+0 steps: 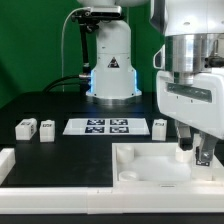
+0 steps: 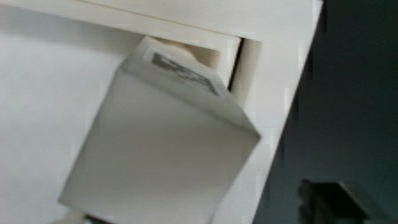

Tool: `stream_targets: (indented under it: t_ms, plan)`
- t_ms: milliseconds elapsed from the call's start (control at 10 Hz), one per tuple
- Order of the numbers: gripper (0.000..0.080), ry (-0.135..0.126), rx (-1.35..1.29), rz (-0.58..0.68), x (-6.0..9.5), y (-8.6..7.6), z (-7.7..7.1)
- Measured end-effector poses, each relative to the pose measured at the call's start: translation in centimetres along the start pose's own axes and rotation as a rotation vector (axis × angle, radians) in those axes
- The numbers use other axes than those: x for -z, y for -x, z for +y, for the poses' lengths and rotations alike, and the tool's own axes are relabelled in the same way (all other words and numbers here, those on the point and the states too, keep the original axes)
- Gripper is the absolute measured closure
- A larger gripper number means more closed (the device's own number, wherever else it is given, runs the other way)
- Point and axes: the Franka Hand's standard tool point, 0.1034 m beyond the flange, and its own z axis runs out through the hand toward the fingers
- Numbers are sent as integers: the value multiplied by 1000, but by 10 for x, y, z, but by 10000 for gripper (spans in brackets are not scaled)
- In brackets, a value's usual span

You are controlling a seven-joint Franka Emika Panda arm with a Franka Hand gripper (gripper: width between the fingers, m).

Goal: Assemble one leg

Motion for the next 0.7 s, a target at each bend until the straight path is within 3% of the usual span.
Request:
stream_targets:
  t_ms: [100,200,300,700]
  plan:
    - [243,0,0,0,0,0,0]
    - [243,0,0,0,0,0,0]
    - [166,0,1,0,0,0,0]
    - [151,0,1,-1,0,1,0]
